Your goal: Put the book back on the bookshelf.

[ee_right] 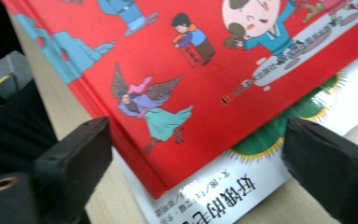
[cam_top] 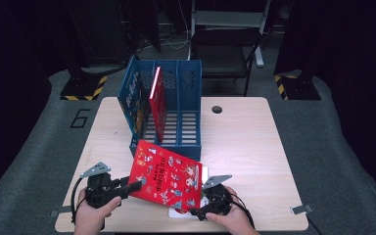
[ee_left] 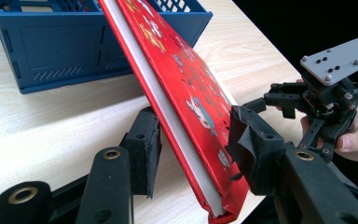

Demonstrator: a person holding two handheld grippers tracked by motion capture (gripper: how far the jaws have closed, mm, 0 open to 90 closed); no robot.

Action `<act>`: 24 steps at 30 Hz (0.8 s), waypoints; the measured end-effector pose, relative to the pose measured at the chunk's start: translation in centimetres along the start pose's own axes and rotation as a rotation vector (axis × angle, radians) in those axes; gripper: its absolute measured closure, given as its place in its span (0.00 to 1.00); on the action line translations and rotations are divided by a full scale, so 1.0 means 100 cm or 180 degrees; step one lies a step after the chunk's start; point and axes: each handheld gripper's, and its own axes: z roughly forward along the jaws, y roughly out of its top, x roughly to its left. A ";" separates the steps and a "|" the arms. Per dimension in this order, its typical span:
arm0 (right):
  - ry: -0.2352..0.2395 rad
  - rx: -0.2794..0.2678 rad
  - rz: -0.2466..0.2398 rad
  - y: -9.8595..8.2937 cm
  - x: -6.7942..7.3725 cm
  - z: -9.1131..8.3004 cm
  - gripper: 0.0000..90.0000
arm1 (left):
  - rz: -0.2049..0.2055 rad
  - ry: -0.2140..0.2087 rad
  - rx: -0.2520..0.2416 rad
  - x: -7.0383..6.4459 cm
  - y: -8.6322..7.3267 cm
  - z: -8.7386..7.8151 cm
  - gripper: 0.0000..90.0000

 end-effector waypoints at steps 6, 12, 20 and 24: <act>0.0131 -0.0023 0.0037 -0.002 -0.001 -0.002 0.21 | 0.0030 0.0002 0.0012 -0.004 0.004 0.000 0.60; 0.0176 -0.0047 0.0024 -0.003 0.000 0.000 0.16 | 0.0082 0.0001 0.0018 -0.009 0.009 0.002 0.61; 0.0208 -0.0092 0.0069 -0.005 0.001 0.000 0.15 | 0.0074 -0.0040 0.0055 -0.015 0.010 0.008 0.61; 0.0196 -0.0088 0.0053 -0.005 0.001 0.000 0.15 | 0.0017 -0.0086 0.0100 -0.015 0.011 0.010 0.61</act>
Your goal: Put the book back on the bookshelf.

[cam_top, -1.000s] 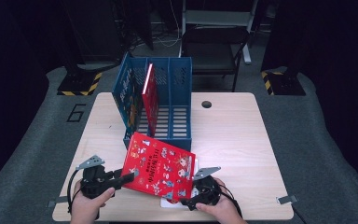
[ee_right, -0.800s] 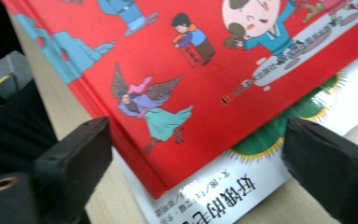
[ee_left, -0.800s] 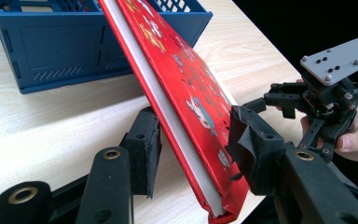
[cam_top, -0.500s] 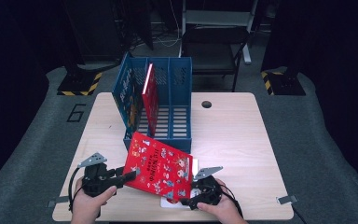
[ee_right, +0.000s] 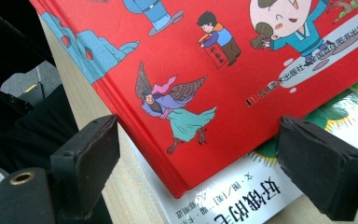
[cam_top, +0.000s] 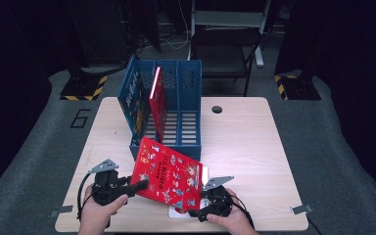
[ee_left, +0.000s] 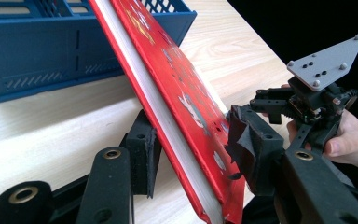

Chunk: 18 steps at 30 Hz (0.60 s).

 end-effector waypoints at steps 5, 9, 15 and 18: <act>0.0016 -0.0015 0.0013 -0.001 0.001 0.000 0.15 | -0.0003 -0.0031 0.0070 -0.002 0.002 0.002 0.64; -0.0115 0.0023 -0.0214 -0.002 0.006 0.002 0.11 | 0.0038 -0.0058 0.0147 -0.005 0.003 0.002 0.67; -0.0296 0.0045 -0.0406 -0.001 0.013 0.007 0.14 | 0.0045 -0.0066 0.0185 -0.007 0.008 -0.001 0.68; -0.0258 -0.0003 -0.0315 0.000 0.012 0.008 0.17 | 0.0052 -0.0044 0.0165 -0.007 0.011 -0.004 0.69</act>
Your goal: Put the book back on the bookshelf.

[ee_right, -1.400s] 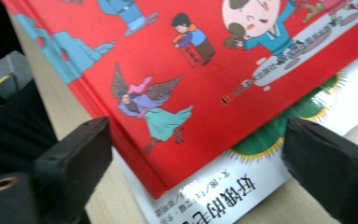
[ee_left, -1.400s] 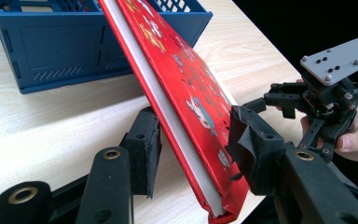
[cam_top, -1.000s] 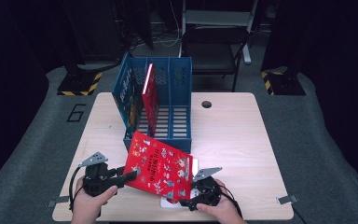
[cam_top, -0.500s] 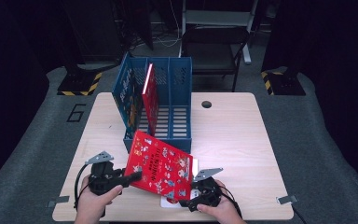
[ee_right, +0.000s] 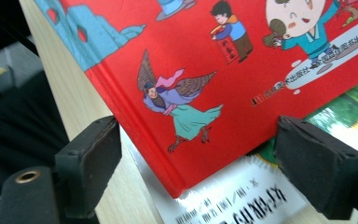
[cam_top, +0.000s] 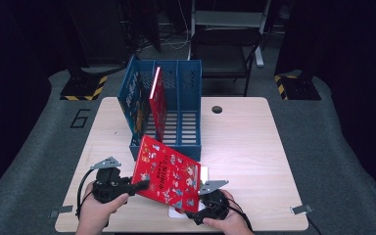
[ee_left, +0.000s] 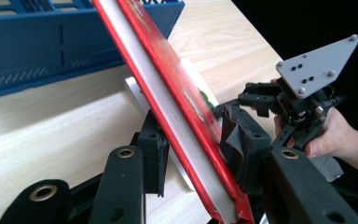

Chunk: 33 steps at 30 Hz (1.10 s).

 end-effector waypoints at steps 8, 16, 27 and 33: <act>0.0189 -0.0041 0.0095 0.008 0.004 0.009 0.19 | 0.0018 0.0115 0.0043 0.000 0.011 -0.010 0.72; 0.0390 0.0042 0.0215 0.014 0.003 0.013 0.21 | 0.0082 0.0158 0.0103 0.000 0.022 -0.013 0.74; 0.0500 0.0026 0.0256 0.019 0.003 0.018 0.32 | 0.0194 0.0220 0.0226 -0.012 0.043 -0.015 0.77; 0.0517 -0.0026 0.0195 0.017 -0.002 0.018 0.36 | 0.0224 0.0104 0.0227 -0.019 0.052 -0.011 0.76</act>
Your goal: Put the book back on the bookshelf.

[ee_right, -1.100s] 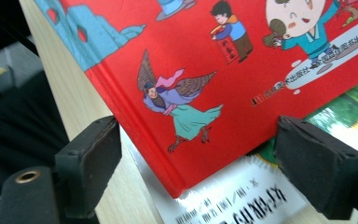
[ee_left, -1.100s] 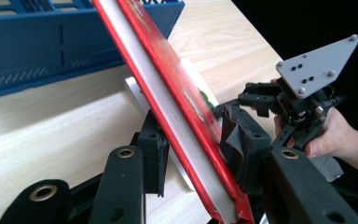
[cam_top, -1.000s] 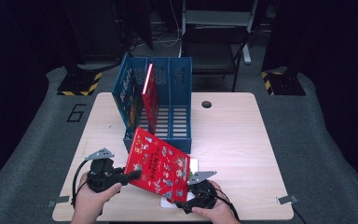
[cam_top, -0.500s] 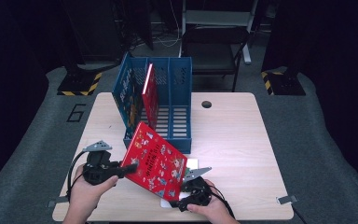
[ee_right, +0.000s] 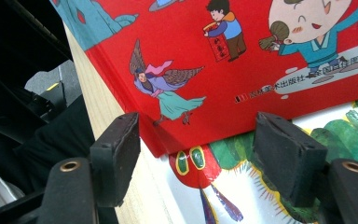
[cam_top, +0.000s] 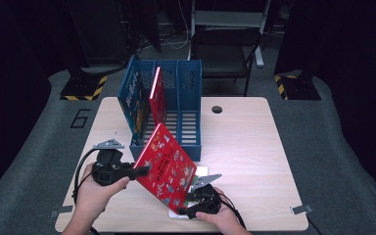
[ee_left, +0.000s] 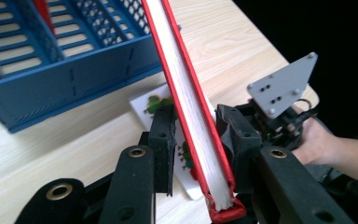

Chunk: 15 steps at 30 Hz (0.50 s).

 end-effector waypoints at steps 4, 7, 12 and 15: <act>0.0043 -0.0001 0.0037 -0.001 0.000 -0.002 0.40 | 0.0006 -0.0075 -0.0021 -0.004 0.006 0.004 0.73; 0.0001 -0.0018 -0.0017 -0.002 -0.003 -0.003 0.46 | 0.0053 -0.0087 0.0019 -0.006 0.011 0.006 0.73; -0.0101 -0.0028 0.0044 -0.003 -0.006 -0.006 0.52 | 0.0074 -0.0038 0.0034 -0.009 0.016 0.012 0.73; -0.0116 -0.0056 0.0113 -0.003 -0.006 -0.007 0.53 | 0.0071 -0.0002 0.0063 -0.011 0.018 0.017 0.72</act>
